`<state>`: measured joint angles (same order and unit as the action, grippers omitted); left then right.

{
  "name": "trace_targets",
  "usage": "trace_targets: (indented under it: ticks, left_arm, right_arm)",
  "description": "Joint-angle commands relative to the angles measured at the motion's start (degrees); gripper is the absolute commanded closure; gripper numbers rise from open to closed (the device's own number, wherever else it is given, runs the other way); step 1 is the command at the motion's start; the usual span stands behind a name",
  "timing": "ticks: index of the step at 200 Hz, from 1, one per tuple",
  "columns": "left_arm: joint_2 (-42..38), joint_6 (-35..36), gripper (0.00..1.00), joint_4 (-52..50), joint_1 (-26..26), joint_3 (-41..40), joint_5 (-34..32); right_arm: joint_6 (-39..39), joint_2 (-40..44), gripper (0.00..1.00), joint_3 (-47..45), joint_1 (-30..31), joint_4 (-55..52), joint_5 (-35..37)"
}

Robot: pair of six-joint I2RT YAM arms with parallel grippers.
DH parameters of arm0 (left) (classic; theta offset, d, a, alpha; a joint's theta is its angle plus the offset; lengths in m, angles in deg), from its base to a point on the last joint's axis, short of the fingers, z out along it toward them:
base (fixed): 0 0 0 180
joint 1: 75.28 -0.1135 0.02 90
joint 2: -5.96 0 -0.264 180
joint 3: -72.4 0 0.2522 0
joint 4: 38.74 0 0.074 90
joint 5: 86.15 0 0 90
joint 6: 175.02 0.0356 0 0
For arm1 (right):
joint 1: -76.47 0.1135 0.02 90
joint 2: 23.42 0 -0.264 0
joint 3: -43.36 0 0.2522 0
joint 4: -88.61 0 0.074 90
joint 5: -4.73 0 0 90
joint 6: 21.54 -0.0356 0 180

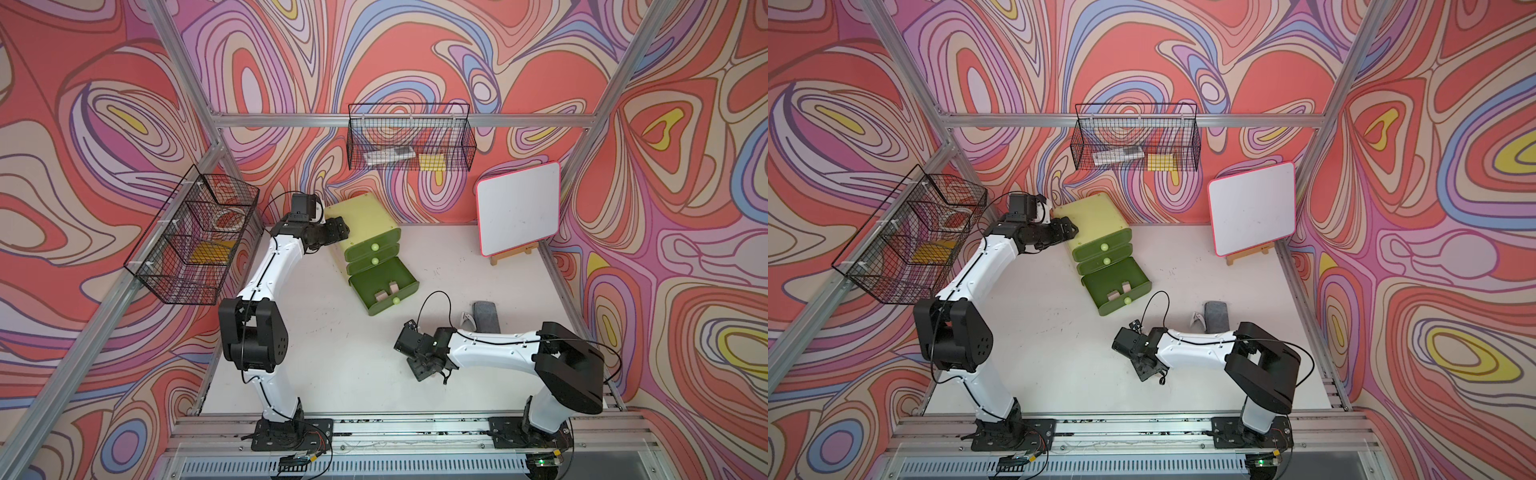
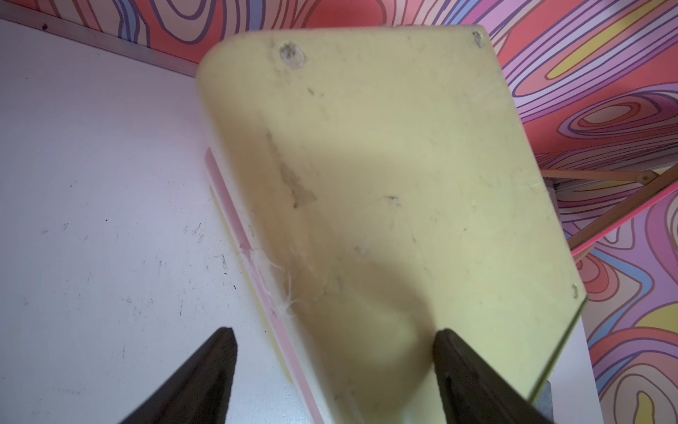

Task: Place the plugs into the drawer by color
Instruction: Pick up the plug from the center of the board, then place the plug in the drawer.

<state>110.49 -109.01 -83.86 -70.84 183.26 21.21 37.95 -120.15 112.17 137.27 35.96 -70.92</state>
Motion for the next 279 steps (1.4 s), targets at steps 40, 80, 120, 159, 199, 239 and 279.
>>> trace_targets:
  ticks: [40, 80, 120, 159, 199, 239, 279]
  left_arm:
    - [0.0, 0.5, 0.17, -5.0, 0.6, -1.3, -1.0]
    - [0.1, 0.5, 0.17, -5.1, 0.8, -1.4, -1.3]
    - [-0.2, 0.7, 0.17, -5.1, 1.0, -1.4, -1.8]
    - [0.1, 0.7, 0.17, -5.1, 1.0, -1.2, -1.4]
    - [0.0, 0.9, 0.17, -5.4, 1.0, -1.2, -1.8]
    - [0.0, 1.5, 0.16, -5.6, 1.0, -1.4, -3.0]
    - [0.3, 2.7, 0.16, -6.6, 1.0, -0.7, -5.4]
  right_arm:
    - [-3.4, 4.0, 0.57, -6.5, -0.7, 1.2, -4.8]
    - [-2.6, 4.1, 0.40, -4.9, -0.7, -0.8, -4.3]
    - [-2.6, 5.8, 0.35, -5.4, -0.7, -3.5, -7.9]
    - [-3.6, 8.7, 0.48, -8.0, -0.7, -3.1, -8.7]
    - [-1.9, 8.9, 0.63, -3.8, -0.9, -4.0, -4.8]
    - [11.7, 3.2, 0.66, 10.4, -10.0, 1.0, -2.8]
    - [25.0, -9.1, 0.66, 29.1, -17.1, 6.1, -1.6]
